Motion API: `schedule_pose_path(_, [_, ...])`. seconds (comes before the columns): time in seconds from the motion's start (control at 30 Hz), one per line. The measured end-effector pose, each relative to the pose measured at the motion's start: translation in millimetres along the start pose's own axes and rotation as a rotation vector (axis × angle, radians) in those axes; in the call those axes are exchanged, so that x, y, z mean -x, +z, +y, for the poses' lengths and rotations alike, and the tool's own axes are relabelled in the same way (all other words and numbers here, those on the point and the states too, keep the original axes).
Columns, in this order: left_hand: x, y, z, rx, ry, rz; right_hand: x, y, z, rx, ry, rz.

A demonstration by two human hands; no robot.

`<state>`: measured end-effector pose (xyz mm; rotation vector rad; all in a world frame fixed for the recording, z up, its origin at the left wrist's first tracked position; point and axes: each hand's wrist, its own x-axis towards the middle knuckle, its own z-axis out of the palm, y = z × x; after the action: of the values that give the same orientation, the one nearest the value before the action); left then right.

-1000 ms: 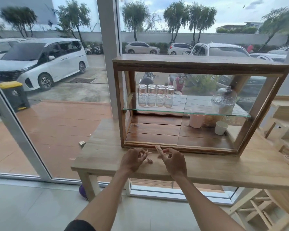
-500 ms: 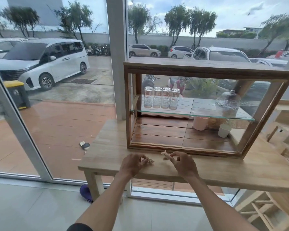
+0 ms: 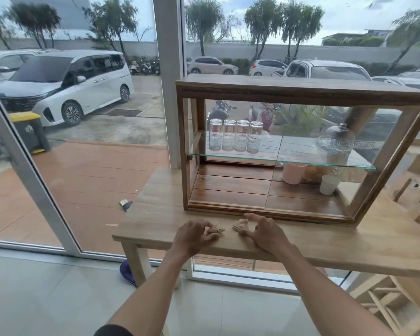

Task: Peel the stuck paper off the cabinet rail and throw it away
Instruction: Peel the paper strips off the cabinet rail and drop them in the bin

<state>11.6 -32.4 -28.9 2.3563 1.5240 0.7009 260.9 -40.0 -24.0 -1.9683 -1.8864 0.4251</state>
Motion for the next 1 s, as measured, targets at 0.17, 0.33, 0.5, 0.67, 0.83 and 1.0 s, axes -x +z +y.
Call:
schedule_pose_path(0.17, [-0.3, 7.2, 10.0, -0.012, -0.077, 0.062, -3.3, -0.1, -3.0, -0.035, 0.003, 0.003])
schedule_pose_path(0.33, [-2.6, 10.6, 12.9, -0.017, -0.08, 0.052, 0.9, 3.2, -4.5, -0.063, 0.014, 0.041])
schedule_pose_path(0.5, [-0.3, 9.7, 10.6, -0.018, -0.063, 0.077, 3.7, 3.5, -11.7, -0.091, -0.005, 0.051])
schedule_pose_path(0.67, [13.6, -8.3, -5.7, -0.006, -0.079, 0.123, 6.6, 13.2, -42.1, -0.081, -0.105, 0.069])
schedule_pose_path(0.83, [46.0, -44.7, -39.8, -0.006, -0.176, 0.175, 7.2, 33.5, -93.7, -0.089, -0.192, 0.074])
schedule_pose_path(1.0, [88.9, -85.5, -85.6, -0.024, -0.291, 0.248, 14.7, 62.5, -158.0, -0.094, -0.324, 0.033])
